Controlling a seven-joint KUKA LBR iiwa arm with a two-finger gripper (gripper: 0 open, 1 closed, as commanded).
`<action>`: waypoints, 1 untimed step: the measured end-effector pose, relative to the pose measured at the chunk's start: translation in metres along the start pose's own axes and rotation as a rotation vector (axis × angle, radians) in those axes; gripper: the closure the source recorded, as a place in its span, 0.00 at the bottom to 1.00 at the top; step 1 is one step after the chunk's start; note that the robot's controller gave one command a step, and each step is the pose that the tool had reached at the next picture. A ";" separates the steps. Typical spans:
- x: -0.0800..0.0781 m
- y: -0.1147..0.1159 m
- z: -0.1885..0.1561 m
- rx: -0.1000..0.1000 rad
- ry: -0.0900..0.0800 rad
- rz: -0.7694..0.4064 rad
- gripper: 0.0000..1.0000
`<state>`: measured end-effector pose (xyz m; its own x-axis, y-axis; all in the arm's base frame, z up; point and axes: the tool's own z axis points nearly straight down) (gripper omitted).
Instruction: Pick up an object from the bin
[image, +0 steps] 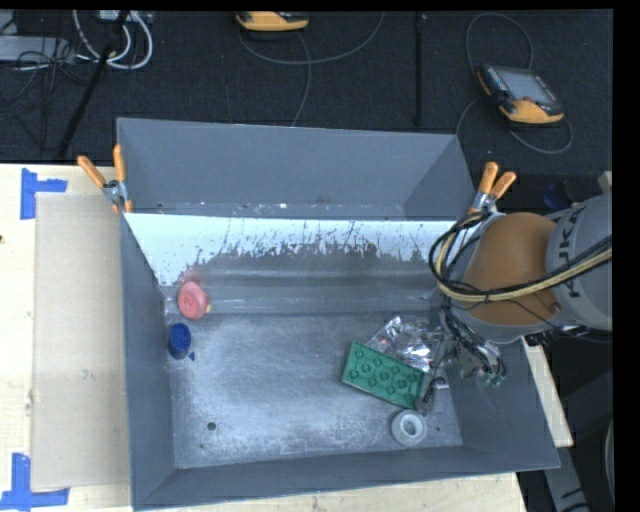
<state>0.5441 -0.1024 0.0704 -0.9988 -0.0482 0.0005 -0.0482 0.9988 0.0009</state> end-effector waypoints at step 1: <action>0.000 0.001 0.000 0.001 0.000 -0.007 0.00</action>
Offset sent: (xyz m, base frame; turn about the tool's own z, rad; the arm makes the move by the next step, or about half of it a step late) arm 0.0000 0.0000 0.0000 0.0000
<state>0.5444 -0.1016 0.0704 -0.9985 -0.0549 0.0006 -0.0549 0.9985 0.0001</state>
